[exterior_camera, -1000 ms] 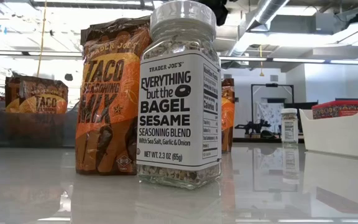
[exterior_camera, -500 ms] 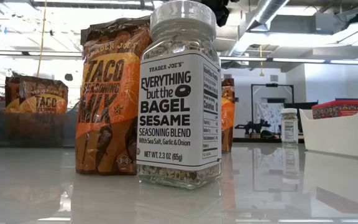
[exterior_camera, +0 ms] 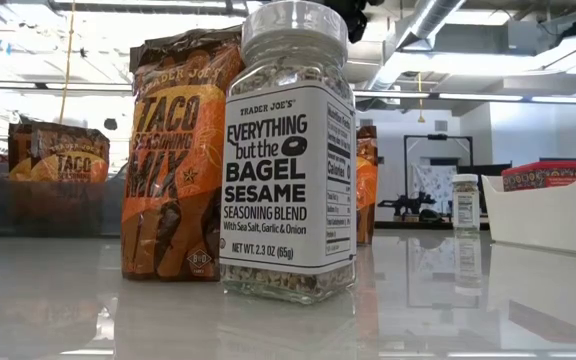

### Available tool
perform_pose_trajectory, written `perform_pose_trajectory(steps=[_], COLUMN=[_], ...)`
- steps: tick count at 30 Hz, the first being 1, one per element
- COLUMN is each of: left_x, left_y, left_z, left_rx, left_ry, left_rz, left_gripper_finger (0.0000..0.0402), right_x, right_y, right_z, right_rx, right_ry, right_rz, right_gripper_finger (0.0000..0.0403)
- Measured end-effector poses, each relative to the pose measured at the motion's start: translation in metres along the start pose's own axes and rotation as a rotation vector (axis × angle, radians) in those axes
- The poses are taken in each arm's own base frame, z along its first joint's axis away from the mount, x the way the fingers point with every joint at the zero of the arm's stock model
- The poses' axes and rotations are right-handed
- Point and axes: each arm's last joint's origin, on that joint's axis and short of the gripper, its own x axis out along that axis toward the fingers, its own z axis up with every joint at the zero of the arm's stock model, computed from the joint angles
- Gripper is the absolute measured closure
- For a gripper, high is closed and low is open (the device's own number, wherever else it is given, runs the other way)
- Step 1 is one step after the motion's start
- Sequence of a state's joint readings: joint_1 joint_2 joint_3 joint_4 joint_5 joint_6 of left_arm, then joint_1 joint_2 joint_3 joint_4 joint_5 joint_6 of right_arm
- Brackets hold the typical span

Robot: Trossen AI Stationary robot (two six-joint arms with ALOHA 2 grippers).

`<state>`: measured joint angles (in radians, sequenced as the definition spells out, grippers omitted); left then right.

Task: Sort spices by type
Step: Put the white spice bottle into the gray bin

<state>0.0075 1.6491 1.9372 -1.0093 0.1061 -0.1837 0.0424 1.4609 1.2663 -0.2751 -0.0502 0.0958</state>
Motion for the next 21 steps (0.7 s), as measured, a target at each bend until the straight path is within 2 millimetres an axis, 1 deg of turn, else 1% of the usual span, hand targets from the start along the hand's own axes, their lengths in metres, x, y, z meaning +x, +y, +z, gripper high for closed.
perform_pose_trajectory(steps=[2,4,9,12,16,18,21], left_x=[0.004,0.016,0.022,0.024,0.024,0.024,0.024], left_y=[-0.002,-0.002,-0.002,-0.002,-0.002,-0.002,-0.001], left_z=[-0.002,-0.003,-0.003,-0.003,-0.003,-0.003,-0.004], left_rx=[0.005,0.006,0.018,0.025,0.042,0.051,0.059], left_ry=[0.023,0.049,0.061,0.067,0.067,0.065,0.069], left_rz=[-0.001,0.000,0.001,0.004,0.004,0.006,0.006], left_gripper_finger=[0.0115,0.0115,0.0124,0.0144,0.0187,0.0208,0.0211], right_x=[0.000,0.000,0.000,0.000,0.000,0.000,0.000], right_y=[0.000,0.000,0.000,0.000,0.000,0.000,0.000], right_z=[0.000,0.000,0.000,-0.001,0.000,0.000,0.000], right_rx=[-0.001,-0.002,-0.003,-0.003,-0.002,0.001,-0.001], right_ry=[0.000,0.003,0.003,0.006,0.005,0.005,0.003], right_rz=[0.000,0.000,0.000,0.000,0.001,0.001,0.001], right_gripper_finger=[0.0189,0.0189,0.0189,0.0189,0.0187,0.0174,0.0144])
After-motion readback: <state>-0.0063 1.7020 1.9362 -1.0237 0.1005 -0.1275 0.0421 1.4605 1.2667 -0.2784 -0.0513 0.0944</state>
